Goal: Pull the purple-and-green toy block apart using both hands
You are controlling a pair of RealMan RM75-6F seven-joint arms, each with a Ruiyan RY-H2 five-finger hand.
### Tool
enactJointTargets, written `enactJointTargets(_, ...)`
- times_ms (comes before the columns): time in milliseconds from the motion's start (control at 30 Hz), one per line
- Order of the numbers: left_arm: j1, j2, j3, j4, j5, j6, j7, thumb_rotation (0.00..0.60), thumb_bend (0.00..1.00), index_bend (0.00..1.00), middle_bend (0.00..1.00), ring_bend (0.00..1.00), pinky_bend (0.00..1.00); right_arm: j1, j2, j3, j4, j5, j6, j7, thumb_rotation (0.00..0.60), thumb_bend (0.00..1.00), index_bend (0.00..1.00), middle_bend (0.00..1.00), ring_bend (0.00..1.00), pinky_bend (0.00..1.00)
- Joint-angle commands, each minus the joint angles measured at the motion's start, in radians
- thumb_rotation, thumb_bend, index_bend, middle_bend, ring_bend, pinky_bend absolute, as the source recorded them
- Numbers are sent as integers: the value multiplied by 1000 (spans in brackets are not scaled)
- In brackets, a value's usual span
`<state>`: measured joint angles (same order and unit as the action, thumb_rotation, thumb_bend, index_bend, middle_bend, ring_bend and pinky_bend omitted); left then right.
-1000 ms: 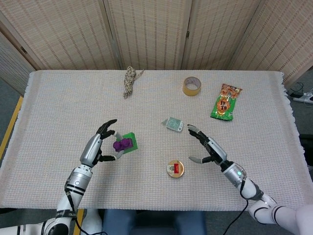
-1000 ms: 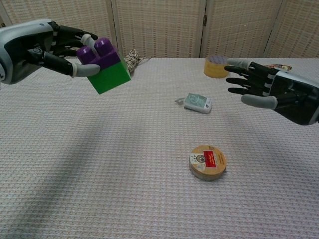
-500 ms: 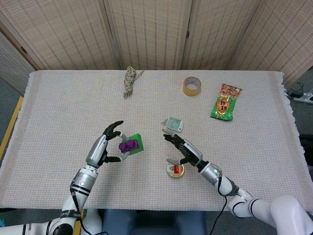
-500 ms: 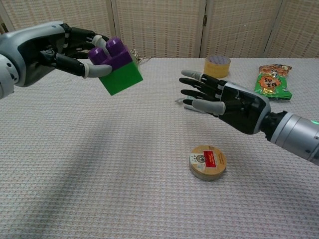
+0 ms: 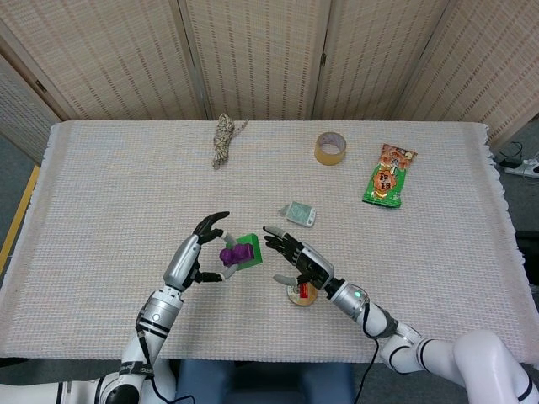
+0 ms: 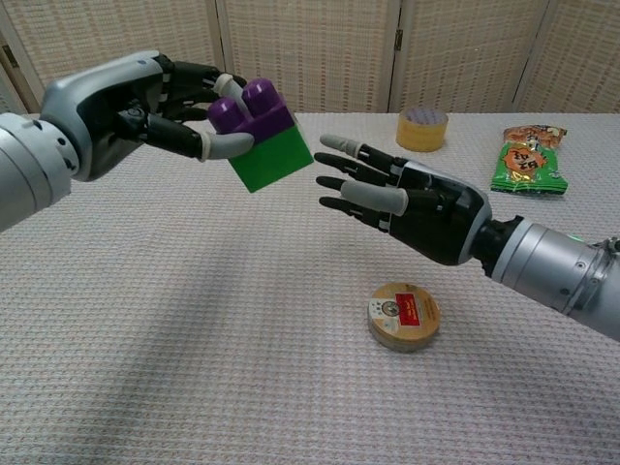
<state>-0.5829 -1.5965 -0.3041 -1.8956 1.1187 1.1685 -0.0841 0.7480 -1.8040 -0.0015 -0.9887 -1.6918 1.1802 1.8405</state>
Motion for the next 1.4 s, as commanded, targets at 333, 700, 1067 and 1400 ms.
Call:
enactJointTargets(333, -12, -33, 13, 18, 25, -24, -41, 600, 580, 693, 142, 0, 0, 24, -34, -8, 30, 0, 26, 77, 600, 294, 139, 0, 35, 69)
enactJointTargets(700, -20, -41, 22, 17, 37, -50, -71, 600, 581, 693, 149, 0, 0, 37, -48, -11, 28, 14, 24, 72, 600, 294, 373, 92, 101, 128)
enactJointTargets(1067, -12, -38, 4, 18, 55, -35, -117, 600, 582, 693, 155, 0, 0, 24, -37, 11, -21, 61, 2, -20, 600, 294, 656, 213, 183, 194)
enactJointTargets(1400, 14, -24, 5, 20, 110, 33, -112, 600, 582, 694, 160, 0, 0, -58, -43, -28, 61, 85, 25, -61, 600, 294, 706, 251, 195, 203)
